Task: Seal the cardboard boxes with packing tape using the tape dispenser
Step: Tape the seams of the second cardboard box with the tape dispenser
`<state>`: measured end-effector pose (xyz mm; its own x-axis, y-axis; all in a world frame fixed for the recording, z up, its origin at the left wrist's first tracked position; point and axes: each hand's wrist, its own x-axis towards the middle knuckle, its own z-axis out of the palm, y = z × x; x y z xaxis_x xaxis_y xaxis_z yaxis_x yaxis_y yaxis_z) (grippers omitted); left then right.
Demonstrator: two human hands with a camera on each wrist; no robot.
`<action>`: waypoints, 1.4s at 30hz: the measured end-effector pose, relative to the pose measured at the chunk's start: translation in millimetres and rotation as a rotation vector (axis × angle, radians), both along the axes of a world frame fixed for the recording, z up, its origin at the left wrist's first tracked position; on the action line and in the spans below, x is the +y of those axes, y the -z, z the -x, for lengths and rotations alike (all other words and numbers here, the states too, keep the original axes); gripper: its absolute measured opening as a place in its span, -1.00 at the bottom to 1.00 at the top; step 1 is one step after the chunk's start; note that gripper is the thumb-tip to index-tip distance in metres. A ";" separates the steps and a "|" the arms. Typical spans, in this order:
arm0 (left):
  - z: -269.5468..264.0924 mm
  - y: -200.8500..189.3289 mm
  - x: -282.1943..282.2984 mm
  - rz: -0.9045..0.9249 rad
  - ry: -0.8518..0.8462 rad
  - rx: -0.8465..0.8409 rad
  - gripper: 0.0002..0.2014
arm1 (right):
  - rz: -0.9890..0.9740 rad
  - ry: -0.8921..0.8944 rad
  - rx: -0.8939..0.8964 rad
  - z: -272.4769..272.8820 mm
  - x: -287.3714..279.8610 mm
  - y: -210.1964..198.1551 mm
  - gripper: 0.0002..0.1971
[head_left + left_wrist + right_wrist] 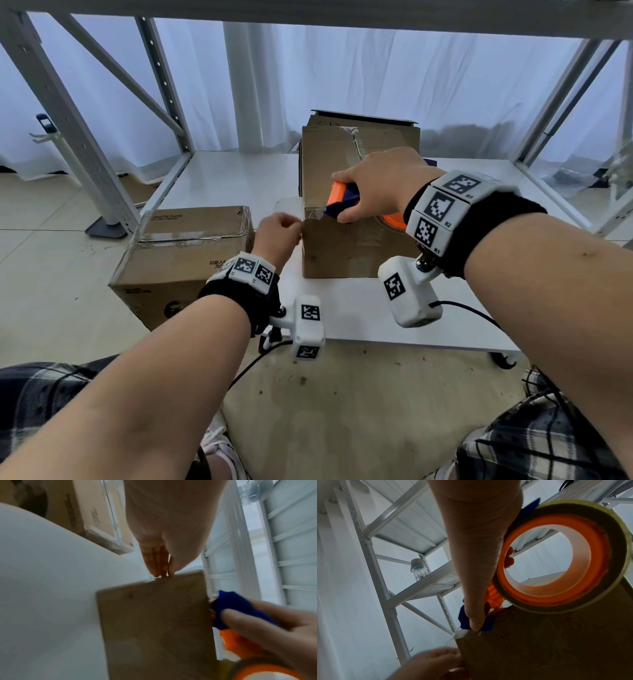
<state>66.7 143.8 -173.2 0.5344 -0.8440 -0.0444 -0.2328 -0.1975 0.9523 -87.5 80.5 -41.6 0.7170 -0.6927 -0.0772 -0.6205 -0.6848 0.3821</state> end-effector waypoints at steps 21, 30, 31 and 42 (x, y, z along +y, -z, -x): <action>-13.3 -42.5 12.4 0.235 0.199 -0.077 -0.73 | -0.024 0.005 -0.017 1.2 0.9 0.7 -0.26; -37.6 -22.9 10.1 0.010 0.553 -0.962 -0.21 | -0.032 0.001 -0.014 1.3 -1.0 1.1 -0.27; -38.9 -21.4 8.8 -0.021 0.551 -1.024 -0.14 | -0.033 0.002 -0.012 1.2 -1.2 1.0 -0.27; -42.2 -10.0 -11.3 0.040 0.501 -1.079 -0.17 | -0.051 0.006 -0.021 0.3 -4.4 1.6 -0.30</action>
<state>108.8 132.4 -163.1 -0.1102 -0.9601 0.2569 -0.9606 0.1693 0.2204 -87.8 76.1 -43.3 0.7144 -0.6929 -0.0976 -0.6323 -0.6989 0.3342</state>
